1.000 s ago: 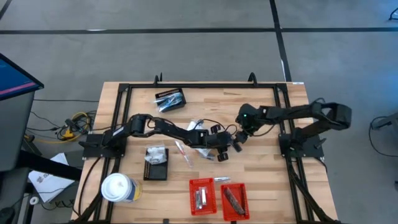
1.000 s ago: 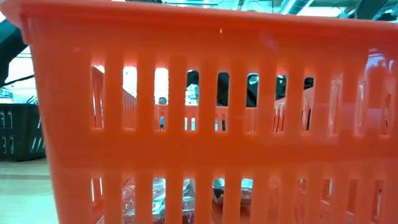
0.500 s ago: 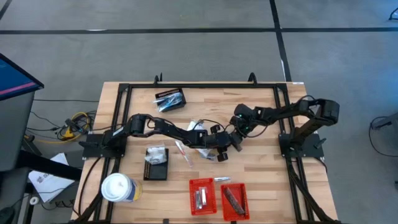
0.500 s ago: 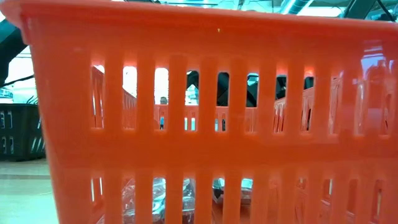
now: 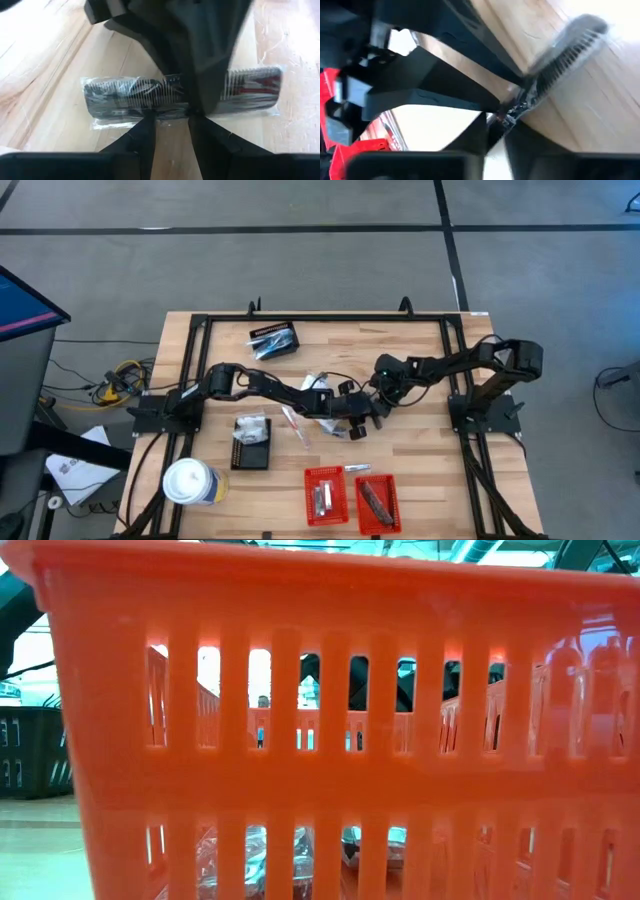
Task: Pick & Place Travel size toiletries
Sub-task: Put the black hair brush into the right red bin
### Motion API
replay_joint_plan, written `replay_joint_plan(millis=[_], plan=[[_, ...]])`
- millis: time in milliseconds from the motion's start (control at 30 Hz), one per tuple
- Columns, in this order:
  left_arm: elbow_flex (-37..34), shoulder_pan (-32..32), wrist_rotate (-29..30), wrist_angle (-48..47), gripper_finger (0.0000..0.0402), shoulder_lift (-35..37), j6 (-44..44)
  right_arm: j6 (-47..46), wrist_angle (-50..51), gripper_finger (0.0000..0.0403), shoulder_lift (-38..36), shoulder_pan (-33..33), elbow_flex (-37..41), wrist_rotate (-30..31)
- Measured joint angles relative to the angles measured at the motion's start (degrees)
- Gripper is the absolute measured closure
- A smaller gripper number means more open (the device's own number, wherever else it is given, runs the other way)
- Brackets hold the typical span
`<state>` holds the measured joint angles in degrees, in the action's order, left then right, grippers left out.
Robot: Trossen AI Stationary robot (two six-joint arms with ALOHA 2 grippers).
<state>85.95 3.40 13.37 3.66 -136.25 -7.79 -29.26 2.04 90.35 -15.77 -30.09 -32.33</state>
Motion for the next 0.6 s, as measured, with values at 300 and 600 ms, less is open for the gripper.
replay_joint_plan(millis=[300, 600], plan=[[-1.1, 1.5, 3.6, -3.3, 0.0284, 3.8, 3.9, -1.0, 1.6, 0.0381, -2.3, 0.2, 0.2, 1.1], [-15.4, 4.2, 17.3, -3.1, 0.0284, 22.7, 6.2, -10.0, 6.6, 0.0393, -19.0, 3.7, 0.1, 6.1]])
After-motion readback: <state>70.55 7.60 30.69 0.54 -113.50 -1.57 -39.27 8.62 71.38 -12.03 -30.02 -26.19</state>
